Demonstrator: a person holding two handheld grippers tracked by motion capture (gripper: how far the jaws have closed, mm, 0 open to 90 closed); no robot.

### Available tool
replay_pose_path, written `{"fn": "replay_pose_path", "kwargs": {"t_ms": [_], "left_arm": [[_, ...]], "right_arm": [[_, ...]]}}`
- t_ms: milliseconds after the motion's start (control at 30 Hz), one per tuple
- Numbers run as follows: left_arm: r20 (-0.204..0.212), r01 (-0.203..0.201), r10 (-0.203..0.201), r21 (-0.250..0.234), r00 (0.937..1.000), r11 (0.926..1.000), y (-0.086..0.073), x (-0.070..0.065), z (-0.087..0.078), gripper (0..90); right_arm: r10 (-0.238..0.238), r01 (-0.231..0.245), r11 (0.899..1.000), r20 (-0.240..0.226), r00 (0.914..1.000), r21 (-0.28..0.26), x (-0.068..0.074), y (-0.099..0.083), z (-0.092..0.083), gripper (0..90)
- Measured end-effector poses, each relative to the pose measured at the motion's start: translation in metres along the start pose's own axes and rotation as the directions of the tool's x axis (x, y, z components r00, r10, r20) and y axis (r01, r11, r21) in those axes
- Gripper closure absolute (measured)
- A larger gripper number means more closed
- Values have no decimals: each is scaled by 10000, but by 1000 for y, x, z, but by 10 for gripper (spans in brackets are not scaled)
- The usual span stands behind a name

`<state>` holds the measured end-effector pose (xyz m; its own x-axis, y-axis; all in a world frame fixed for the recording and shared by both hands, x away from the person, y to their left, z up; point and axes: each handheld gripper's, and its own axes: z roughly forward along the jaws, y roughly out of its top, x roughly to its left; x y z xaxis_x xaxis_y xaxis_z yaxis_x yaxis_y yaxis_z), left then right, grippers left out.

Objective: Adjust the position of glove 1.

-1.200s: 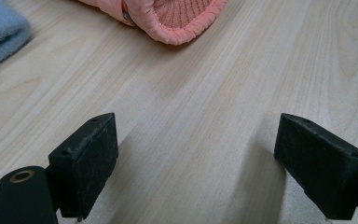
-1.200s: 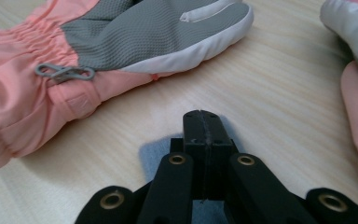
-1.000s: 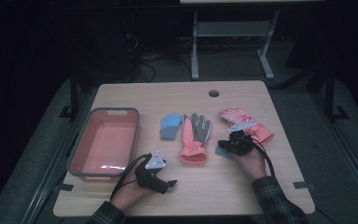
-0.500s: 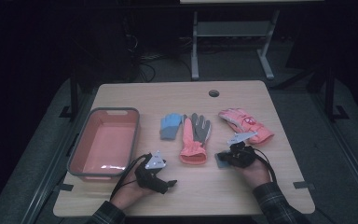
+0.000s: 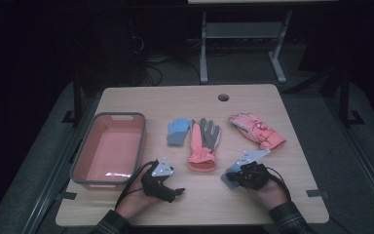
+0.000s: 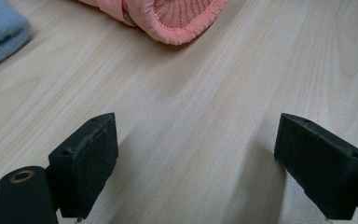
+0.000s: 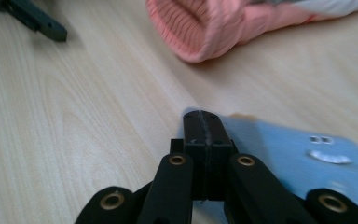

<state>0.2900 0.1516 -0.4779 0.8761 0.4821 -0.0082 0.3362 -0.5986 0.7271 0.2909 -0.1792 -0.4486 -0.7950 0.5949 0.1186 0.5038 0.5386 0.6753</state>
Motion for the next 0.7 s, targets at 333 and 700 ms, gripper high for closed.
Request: {"fn": "replay_pose_path", "kwargs": {"t_ms": [333, 700], "left_arm": [[20, -42, 42, 53, 10000, 10000, 0, 0, 0, 127], [9, -36, 36, 64, 10000, 10000, 0, 0, 0, 127]], "right_arm": [[1108, -1043, 9924, 1068, 9881, -647, -43, -26, -40, 900], [1076, -1068, 9942, 1149, 9875, -131, -52, -23, -23, 900]]}}
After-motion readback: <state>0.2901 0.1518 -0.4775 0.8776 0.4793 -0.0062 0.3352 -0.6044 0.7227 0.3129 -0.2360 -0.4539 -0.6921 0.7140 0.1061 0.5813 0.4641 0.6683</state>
